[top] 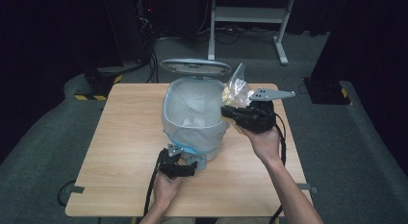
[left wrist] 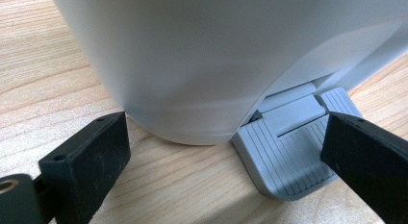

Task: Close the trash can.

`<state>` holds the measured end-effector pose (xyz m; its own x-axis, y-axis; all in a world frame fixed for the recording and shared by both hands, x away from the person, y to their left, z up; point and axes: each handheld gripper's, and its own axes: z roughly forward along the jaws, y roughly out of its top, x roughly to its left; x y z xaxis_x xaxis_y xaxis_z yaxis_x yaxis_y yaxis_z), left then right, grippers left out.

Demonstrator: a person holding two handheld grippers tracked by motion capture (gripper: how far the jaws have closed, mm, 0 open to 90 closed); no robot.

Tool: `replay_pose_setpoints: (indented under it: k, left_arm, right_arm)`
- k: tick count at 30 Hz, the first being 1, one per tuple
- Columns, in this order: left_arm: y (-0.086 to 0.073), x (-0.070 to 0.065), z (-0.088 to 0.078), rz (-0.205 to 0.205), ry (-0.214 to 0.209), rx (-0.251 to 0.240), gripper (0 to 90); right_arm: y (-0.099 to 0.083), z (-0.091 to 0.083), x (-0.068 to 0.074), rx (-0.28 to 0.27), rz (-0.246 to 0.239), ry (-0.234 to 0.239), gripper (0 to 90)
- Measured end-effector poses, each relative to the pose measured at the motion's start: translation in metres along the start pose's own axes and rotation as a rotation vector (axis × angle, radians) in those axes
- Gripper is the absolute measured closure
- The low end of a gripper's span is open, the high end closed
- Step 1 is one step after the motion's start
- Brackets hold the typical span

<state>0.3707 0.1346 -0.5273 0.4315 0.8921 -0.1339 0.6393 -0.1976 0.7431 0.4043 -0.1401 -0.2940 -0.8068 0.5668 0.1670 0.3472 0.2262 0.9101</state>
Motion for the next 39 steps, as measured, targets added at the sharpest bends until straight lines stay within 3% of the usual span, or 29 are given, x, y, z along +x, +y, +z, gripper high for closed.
replay_pose_setpoints:
  k: [16,39]
  left_arm:
    - [0.0,0.0,0.0,0.0,-0.001,0.001,3.3]
    - [0.0,0.0,0.0,-0.002,0.0,0.0,3.3]
  right_arm:
    - [0.013,0.021,-0.004,0.029,0.025,0.021,86.0]
    - [0.024,0.044,-0.002,0.061,0.017,0.021,85.9]
